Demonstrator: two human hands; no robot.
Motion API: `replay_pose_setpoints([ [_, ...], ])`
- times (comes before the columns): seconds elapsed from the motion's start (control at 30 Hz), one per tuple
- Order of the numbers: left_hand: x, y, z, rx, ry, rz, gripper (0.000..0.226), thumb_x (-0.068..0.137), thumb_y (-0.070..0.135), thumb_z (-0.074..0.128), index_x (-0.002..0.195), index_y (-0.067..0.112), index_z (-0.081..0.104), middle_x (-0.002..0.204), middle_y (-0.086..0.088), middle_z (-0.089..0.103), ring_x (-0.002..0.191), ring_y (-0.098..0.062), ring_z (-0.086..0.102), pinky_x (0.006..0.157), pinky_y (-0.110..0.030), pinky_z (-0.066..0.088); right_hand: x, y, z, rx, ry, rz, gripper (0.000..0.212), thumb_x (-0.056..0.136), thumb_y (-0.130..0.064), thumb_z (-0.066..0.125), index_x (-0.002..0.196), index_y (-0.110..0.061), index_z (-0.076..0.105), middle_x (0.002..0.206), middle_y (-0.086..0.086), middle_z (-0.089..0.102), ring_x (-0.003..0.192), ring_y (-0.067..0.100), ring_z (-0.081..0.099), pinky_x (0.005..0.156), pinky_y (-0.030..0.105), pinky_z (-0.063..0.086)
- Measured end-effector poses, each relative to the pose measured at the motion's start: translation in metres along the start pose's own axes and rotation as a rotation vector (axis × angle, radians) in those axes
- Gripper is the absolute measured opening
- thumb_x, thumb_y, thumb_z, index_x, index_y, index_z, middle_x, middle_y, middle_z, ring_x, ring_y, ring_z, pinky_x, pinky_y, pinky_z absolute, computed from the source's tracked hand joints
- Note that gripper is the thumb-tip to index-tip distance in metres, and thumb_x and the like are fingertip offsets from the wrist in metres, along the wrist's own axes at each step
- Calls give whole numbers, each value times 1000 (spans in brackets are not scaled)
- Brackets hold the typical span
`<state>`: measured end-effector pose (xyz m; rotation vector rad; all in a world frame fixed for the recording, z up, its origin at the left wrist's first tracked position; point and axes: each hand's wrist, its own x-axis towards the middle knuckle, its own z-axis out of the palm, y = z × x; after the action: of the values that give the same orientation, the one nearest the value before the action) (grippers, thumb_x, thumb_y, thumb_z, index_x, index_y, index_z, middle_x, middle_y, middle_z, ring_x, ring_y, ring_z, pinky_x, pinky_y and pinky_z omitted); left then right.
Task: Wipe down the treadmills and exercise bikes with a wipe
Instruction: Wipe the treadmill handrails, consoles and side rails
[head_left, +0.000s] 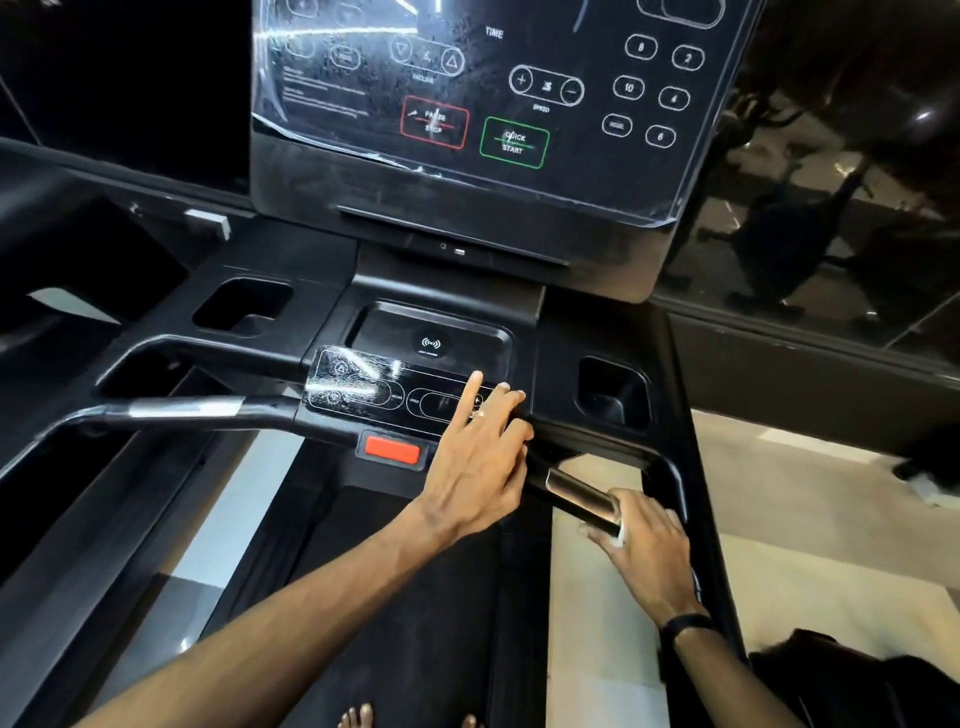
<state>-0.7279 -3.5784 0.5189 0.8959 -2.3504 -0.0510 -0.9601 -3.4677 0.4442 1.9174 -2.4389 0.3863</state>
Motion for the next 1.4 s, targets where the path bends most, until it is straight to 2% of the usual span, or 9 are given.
replay_pose_setpoints([
  [0.17,-1,2,2,-26,-14,17,21,85,17,50,97,9,66,124,-14,57,127,-29,52,124,-50,9,1,-4,-9,427,58,159,69,92,-77,19,109,-27,64,95,-10,68,90,17,65,82,39,49],
  [0.4,-9,-8,-6,-24,14,-24,19,87,17,53,98,9,66,129,-14,59,134,-31,49,124,-50,12,35,-89,-15,898,234,342,39,108,-39,33,119,-20,66,113,-6,69,110,5,63,98,23,48],
  [0.53,-19,-17,-14,-3,57,-59,15,82,17,59,94,12,65,110,-6,60,106,-26,57,111,-45,34,55,-134,-11,852,293,350,53,98,-52,20,112,-25,64,111,-9,63,111,23,55,101,45,41],
  [0.67,-30,-29,-23,44,85,-158,12,83,21,58,91,15,64,93,-1,57,84,-23,50,76,-36,37,66,-161,-20,765,354,357,64,93,-50,12,93,-16,65,94,1,62,97,18,48,95,34,34],
  [0.87,-36,-35,-21,-69,78,-177,7,85,24,58,84,18,61,81,5,58,73,-19,49,70,-34,34,82,-180,-15,947,480,498,76,90,-61,10,96,-19,73,108,0,66,95,3,36,101,33,29],
  [0.97,-32,-30,-25,-176,87,-318,14,82,27,50,85,20,61,75,9,59,69,-16,49,72,-35,34,88,-186,-18,776,535,352,64,95,-53,16,126,-22,62,138,-1,52,125,16,37,106,32,23],
  [1.07,-31,-37,-31,-247,129,-475,24,77,29,38,84,23,61,70,11,60,65,-14,51,73,-36,34,95,-197,-11,289,350,-9,73,102,-57,8,158,-13,24,167,12,7,154,22,4,121,38,2],
  [1.17,-37,-55,-39,-270,199,-519,24,76,27,34,82,23,57,65,11,57,59,-12,47,71,-36,32,96,-207,2,-63,273,-138,76,104,-58,7,159,-6,9,167,16,-5,155,27,-5,124,50,2],
  [1.4,-56,-98,-57,-272,347,-668,26,79,22,38,90,21,61,68,10,57,63,-5,47,71,-29,26,111,-234,6,-179,245,-239,77,104,-56,17,159,-4,3,166,19,-9,154,29,-8,124,53,6],
])
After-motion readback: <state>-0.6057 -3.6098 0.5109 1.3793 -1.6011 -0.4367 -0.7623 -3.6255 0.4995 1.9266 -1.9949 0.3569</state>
